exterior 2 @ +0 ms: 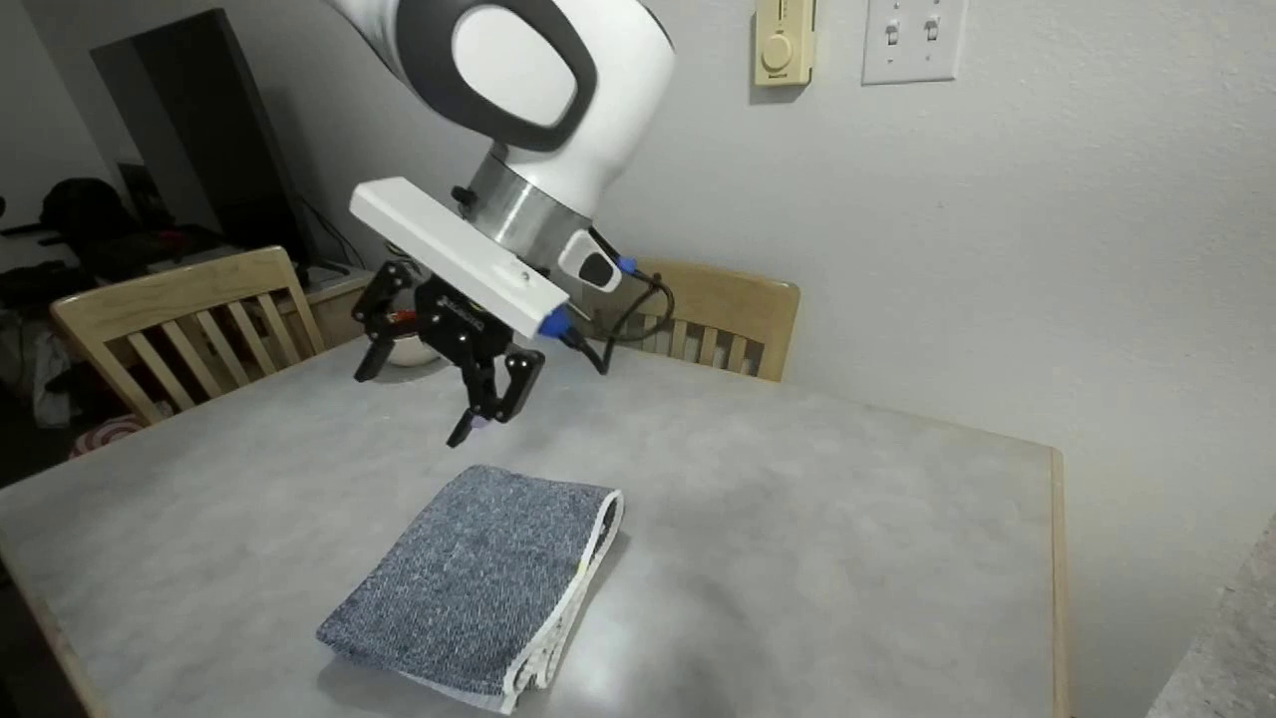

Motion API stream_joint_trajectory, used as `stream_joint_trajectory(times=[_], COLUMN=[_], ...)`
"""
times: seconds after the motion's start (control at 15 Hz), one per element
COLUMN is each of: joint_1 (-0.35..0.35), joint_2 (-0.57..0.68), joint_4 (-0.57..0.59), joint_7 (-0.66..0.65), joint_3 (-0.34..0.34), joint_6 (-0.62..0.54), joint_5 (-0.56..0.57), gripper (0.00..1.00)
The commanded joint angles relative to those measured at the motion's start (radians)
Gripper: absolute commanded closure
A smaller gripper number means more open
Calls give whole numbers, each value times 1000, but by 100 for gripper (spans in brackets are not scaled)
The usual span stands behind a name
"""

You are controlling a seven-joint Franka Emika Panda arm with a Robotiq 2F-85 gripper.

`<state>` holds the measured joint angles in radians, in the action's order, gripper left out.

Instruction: Fold the towel

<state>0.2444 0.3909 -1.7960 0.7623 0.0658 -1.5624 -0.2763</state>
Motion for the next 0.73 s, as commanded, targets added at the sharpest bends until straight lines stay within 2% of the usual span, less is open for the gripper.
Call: stream_joint_trajectory(times=[0.0,0.2,0.33,0.4,0.67], joint_1=[-82,-128,-150,-142,-161], joint_2=[-199,-278,-308,-258,-287], joint_4=[-202,-264,-288,-227,-260], joint_7=[-147,-196,-170,-181,-181], joint_3=[-6,-28,-41,-28,-36], joint_6=[-98,-92,-63,-49,-49], joint_5=[89,115,107,94,94], gripper=[0,0,0,0,0])
